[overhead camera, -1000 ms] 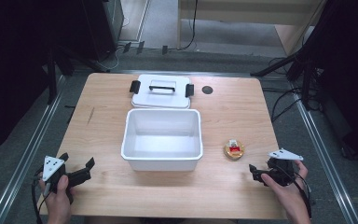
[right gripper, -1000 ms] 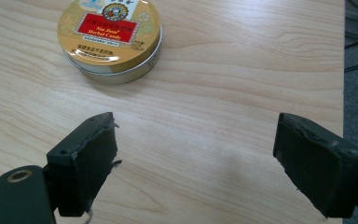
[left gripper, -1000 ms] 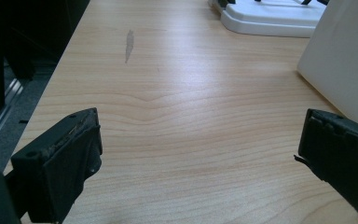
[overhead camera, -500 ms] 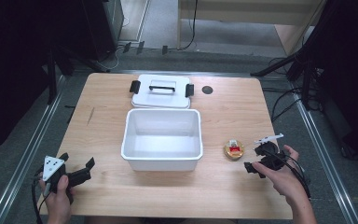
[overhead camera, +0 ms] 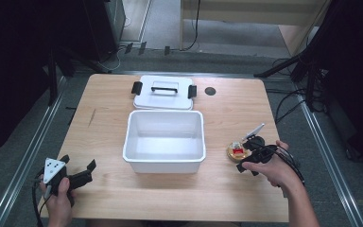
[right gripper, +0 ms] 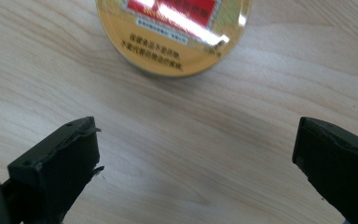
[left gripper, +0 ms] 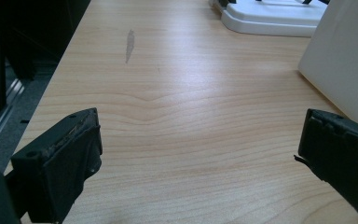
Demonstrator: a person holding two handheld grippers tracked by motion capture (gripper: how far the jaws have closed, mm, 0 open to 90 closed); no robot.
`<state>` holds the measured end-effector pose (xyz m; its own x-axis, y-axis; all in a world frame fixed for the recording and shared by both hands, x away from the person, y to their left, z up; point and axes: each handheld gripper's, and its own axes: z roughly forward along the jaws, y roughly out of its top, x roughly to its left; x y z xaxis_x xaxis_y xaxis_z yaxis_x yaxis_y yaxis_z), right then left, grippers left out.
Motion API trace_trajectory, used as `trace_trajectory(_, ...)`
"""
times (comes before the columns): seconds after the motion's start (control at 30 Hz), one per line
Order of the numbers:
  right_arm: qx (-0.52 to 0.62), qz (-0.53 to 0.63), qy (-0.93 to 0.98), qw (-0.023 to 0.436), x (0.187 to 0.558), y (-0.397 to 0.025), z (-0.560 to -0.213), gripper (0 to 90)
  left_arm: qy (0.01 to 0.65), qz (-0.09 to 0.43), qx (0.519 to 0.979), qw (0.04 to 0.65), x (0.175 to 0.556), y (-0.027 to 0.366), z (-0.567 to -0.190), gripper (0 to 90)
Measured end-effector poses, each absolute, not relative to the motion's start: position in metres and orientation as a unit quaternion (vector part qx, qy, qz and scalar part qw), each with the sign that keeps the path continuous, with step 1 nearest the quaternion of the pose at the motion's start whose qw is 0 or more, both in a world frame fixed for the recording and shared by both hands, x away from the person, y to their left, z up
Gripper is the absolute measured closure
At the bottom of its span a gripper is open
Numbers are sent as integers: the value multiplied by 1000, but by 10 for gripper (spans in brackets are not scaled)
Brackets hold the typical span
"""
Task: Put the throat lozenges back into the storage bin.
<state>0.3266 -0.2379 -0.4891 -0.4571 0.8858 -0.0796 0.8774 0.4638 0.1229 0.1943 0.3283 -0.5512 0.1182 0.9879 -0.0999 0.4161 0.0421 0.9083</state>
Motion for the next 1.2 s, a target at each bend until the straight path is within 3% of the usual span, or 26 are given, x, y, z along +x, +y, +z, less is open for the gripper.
trace_trajectory(0.27,537,24,842,49,349,-222,-489,9,577,328,609,434,194,328,-551,0)
trace_trajectory(0.63,556,4,831,28,369,-207,-496,84,577,328,609,434,195,328,-551,0)
trace_trajectory(1.2,586,-4,810,28,386,-200,-505,164,577,330,609,433,195,328,-551,0)
